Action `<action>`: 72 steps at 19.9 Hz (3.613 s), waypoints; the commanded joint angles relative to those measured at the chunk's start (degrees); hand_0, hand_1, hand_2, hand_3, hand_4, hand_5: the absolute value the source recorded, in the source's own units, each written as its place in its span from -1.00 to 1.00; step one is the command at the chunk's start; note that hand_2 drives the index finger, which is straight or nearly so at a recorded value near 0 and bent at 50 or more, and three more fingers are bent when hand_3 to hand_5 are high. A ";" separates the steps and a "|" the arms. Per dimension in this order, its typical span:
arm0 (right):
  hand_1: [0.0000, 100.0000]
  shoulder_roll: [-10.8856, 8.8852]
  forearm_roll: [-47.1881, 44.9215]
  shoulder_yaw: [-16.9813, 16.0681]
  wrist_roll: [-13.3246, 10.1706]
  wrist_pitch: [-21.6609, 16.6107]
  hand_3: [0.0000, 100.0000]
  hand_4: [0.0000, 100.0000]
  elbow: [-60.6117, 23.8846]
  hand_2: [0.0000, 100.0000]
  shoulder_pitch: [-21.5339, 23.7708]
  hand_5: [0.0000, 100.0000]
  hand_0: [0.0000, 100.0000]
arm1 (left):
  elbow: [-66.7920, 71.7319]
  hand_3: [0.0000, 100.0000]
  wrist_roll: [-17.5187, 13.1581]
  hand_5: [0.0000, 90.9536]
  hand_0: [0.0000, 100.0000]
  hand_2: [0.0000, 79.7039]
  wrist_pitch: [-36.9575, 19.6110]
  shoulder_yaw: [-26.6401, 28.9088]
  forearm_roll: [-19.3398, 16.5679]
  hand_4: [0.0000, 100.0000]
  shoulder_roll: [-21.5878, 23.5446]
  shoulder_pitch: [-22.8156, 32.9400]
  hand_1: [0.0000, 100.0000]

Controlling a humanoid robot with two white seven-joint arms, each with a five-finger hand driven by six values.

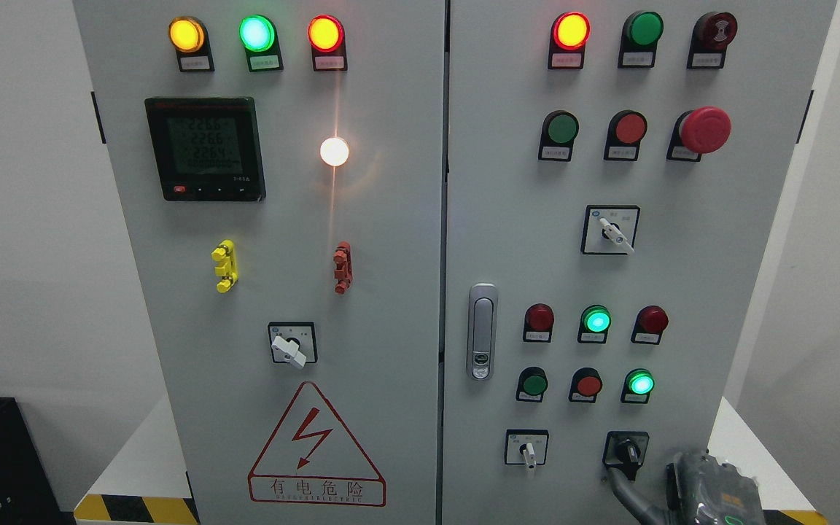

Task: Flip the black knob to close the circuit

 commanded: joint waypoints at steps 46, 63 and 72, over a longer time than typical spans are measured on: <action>-1.00 0.57 -1.68 -1.08 -0.04 -0.92 1.00 0.82 -1.54 0.80 -0.18 0.85 -1.00 | 0.00 -1.00 0.05 -1.00 -0.76 -1.00 0.02 0.00 -0.01 -1.00 0.02 0.35 0.11; -1.00 0.48 -1.94 4.55 -2.06 -1.71 1.00 0.81 -5.13 0.79 5.35 0.85 -1.00 | 0.00 -1.00 0.05 -1.00 -0.76 -1.00 0.02 0.00 0.08 -1.00 -0.07 0.35 0.11; -1.00 0.48 -10.71 8.77 -4.51 -2.41 1.00 0.80 -10.67 0.75 10.01 0.84 -1.00 | 0.00 -1.00 0.05 -1.00 -0.76 -1.00 0.02 0.00 -0.01 -1.00 0.02 0.35 0.11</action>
